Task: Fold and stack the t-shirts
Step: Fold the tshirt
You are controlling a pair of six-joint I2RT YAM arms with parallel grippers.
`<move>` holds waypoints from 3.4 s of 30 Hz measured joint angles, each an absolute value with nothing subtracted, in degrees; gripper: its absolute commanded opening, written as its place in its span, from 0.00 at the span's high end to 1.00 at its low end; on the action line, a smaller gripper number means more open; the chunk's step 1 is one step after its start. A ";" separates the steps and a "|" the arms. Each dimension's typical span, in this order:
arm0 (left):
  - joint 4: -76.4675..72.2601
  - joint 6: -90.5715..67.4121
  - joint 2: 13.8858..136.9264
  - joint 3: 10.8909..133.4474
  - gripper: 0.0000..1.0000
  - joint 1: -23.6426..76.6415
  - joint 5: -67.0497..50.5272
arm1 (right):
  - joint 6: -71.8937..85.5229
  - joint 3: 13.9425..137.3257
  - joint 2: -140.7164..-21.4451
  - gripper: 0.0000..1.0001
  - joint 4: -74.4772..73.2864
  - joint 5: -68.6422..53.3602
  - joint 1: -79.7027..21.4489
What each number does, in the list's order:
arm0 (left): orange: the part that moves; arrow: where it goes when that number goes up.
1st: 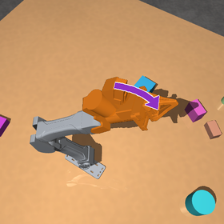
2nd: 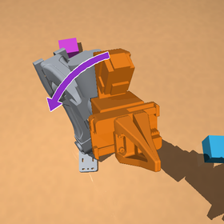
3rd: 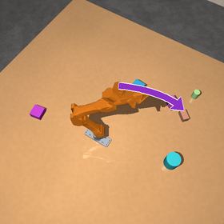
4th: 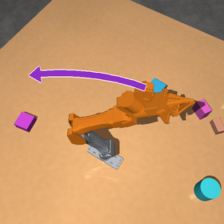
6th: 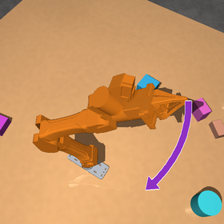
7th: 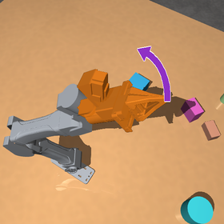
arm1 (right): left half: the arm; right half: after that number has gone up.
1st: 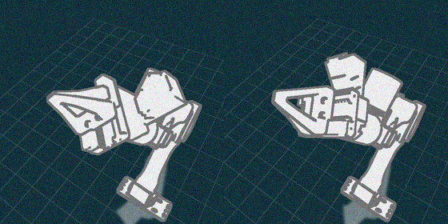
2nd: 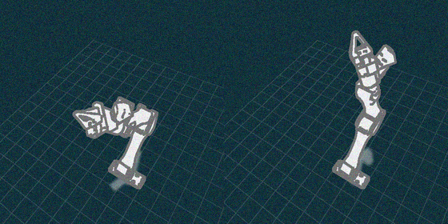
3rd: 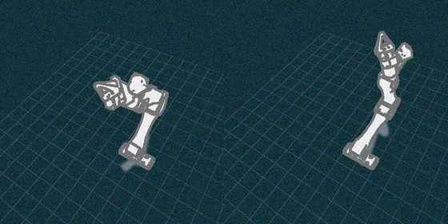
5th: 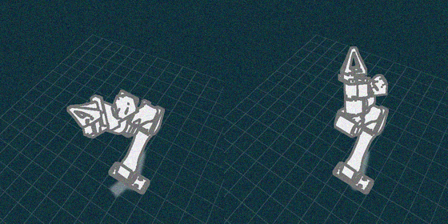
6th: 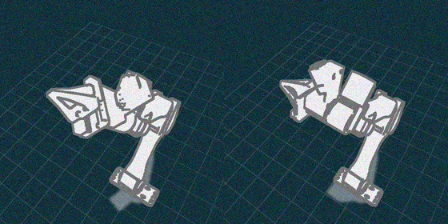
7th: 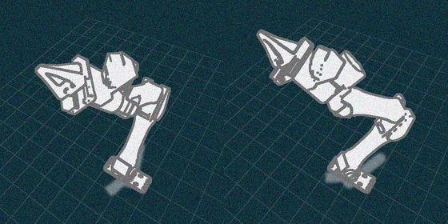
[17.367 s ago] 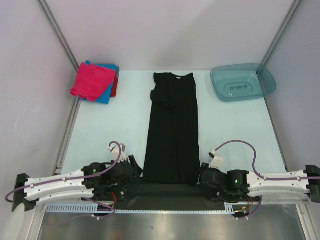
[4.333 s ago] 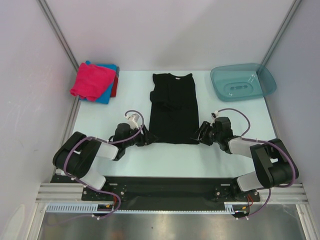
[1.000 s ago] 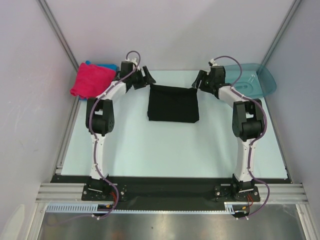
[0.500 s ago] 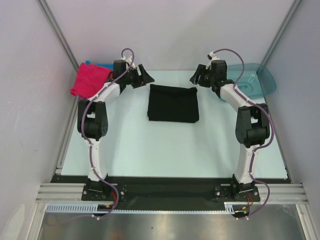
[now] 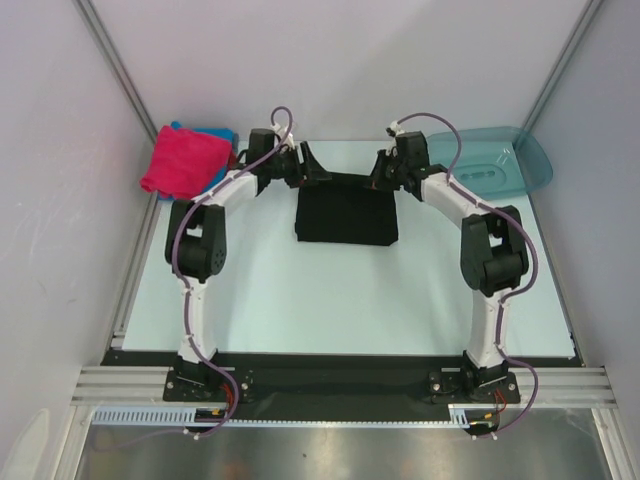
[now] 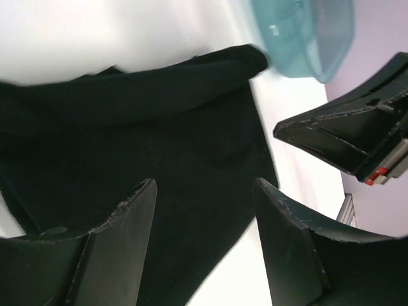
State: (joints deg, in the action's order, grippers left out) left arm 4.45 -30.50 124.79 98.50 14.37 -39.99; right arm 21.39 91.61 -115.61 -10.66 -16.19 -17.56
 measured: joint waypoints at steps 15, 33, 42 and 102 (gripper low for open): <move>10.39 -32.14 143.61 119.66 0.31 14.00 -39.57 | 20.62 106.63 -130.91 1.00 -16.56 -15.46 -17.45; 4.25 -35.59 144.81 120.99 0.28 9.19 -35.77 | 17.63 117.67 -139.28 0.94 -17.52 -9.58 -12.67; 2.94 -33.39 138.12 108.38 0.29 10.70 -36.40 | 16.43 115.50 -136.68 0.97 -19.84 -4.32 -11.42; -7.73 -29.91 103.42 60.97 0.33 19.53 -31.46 | 28.45 61.01 -96.71 0.93 -4.89 -18.79 -17.39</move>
State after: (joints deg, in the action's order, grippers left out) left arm -7.73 -29.91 103.42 60.97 19.53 -31.46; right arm 28.45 61.01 -96.71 -4.89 -18.79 -17.39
